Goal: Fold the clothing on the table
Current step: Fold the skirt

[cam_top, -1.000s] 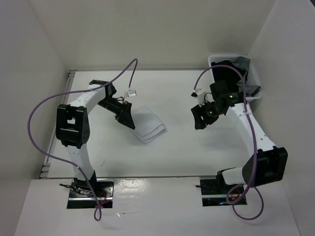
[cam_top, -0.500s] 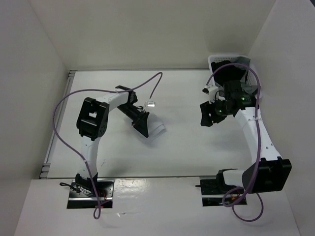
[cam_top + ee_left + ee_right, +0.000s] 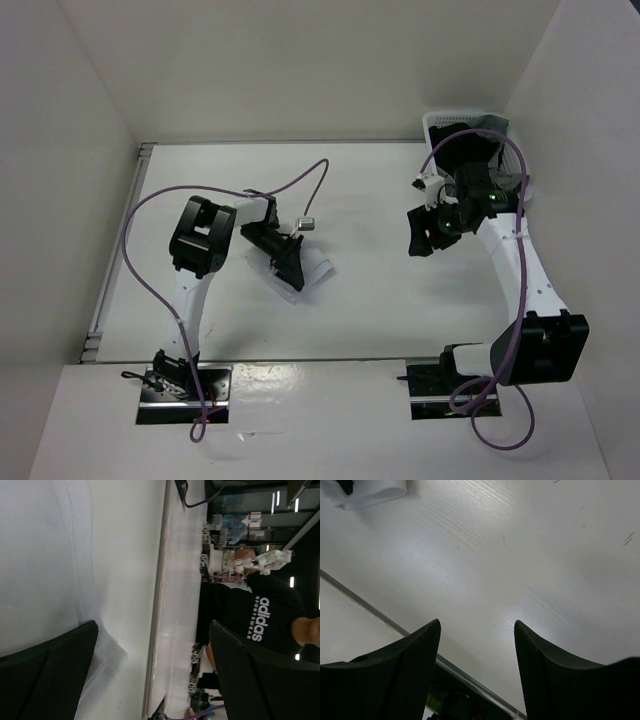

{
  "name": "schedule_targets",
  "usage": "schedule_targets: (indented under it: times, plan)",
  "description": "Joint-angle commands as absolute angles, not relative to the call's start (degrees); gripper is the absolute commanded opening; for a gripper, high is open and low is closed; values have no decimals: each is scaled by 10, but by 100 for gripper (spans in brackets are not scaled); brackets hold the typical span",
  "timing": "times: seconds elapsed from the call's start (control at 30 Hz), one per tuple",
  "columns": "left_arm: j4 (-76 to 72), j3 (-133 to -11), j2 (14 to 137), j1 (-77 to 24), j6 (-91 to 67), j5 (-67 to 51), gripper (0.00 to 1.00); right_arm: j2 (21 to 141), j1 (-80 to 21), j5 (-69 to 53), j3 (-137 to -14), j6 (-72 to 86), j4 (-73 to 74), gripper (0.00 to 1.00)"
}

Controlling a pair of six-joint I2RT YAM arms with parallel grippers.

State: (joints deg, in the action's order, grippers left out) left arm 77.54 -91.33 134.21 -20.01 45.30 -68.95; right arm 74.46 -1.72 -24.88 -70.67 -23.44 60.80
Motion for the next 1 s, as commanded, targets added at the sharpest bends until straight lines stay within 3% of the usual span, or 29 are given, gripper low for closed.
schedule_targets:
  times: [0.0,0.43,0.73,0.87,0.97]
  plan:
    - [744,-886,1400,-204,512,-656,98,744,-13,-259,-702,-236,592,66]
    - [744,-1026,1386,-285,433,-622,98,722,-13,-254,-697,-236,587,66]
    - [744,-1216,1218,-301,314,-542,100,686,-8,-254,-697,-236,587,66]
    - [744,-1284,1142,-258,261,-500,100,658,8,-254,-697,-229,581,70]
    - [737,-1296,1073,-188,223,-464,100,627,13,-236,-691,-218,567,80]
